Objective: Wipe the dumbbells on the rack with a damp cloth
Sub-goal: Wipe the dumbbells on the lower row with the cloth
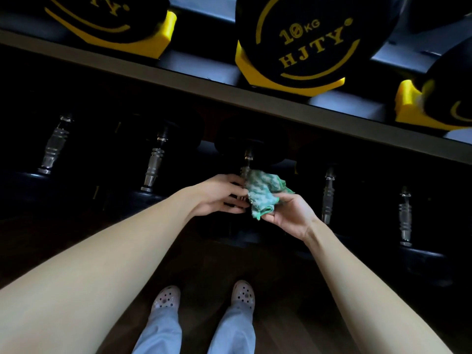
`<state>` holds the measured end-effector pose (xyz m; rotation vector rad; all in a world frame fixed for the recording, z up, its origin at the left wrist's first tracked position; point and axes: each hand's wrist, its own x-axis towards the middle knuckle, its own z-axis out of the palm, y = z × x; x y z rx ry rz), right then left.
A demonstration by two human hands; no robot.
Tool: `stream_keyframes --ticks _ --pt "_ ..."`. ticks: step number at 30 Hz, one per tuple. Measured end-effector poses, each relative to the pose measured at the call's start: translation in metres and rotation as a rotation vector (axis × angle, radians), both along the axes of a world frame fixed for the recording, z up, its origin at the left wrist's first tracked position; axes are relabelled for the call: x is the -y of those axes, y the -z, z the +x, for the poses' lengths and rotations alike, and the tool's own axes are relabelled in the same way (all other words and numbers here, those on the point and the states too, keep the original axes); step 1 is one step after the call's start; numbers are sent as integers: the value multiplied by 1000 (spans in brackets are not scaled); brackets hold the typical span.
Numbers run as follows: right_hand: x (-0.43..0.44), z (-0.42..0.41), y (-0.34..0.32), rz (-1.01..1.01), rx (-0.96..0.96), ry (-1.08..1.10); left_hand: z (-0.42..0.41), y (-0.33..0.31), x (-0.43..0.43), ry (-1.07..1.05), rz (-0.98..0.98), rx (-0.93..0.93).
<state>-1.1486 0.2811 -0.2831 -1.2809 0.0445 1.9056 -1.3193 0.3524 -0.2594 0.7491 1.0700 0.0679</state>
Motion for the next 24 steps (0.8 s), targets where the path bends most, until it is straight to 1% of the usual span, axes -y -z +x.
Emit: stream_keyframes --ticks 3,4,6,8,9,11,13,14,16,17,18,19,20,21,22,24 --pt "0 -1 4 81 348 -120 4 1 0 -54 25 -13" --pt "0 -3 5 100 440 -131 6 3 1 -56 51 -25" --pt "-1 -7 5 99 551 -119 12 5 3 -70 129 -74" --pt "-3 -11 3 98 551 -103 20 8 4 -92 229 -140" --pt "-5 -11 0 87 484 -69 24 8 5 -101 278 -165" --pt "-7 -8 -3 72 286 11 31 6 6 -94 346 -175" --pt "-8 -2 -6 83 172 -22 35 3 6 -20 338 -122" --pt "-7 1 -5 99 162 -69 35 2 6 37 302 -82" --pt "-6 4 2 119 200 -107 33 0 4 134 216 -28" --pt "-8 5 10 105 232 -52 30 2 3 116 180 -31" --pt "-11 8 15 87 283 25 28 5 1 53 158 -62" --pt "-14 10 21 69 319 96 22 9 1 -27 148 -127" --pt "-18 13 26 50 382 128 16 14 1 -79 174 -218" --pt "-22 13 31 35 441 111 8 21 0 -79 233 -322" --pt "-25 12 34 14 525 47 0 28 0 -22 300 -405" --pt "-35 8 47 -6 651 -55 -14 37 -1 135 362 -458"
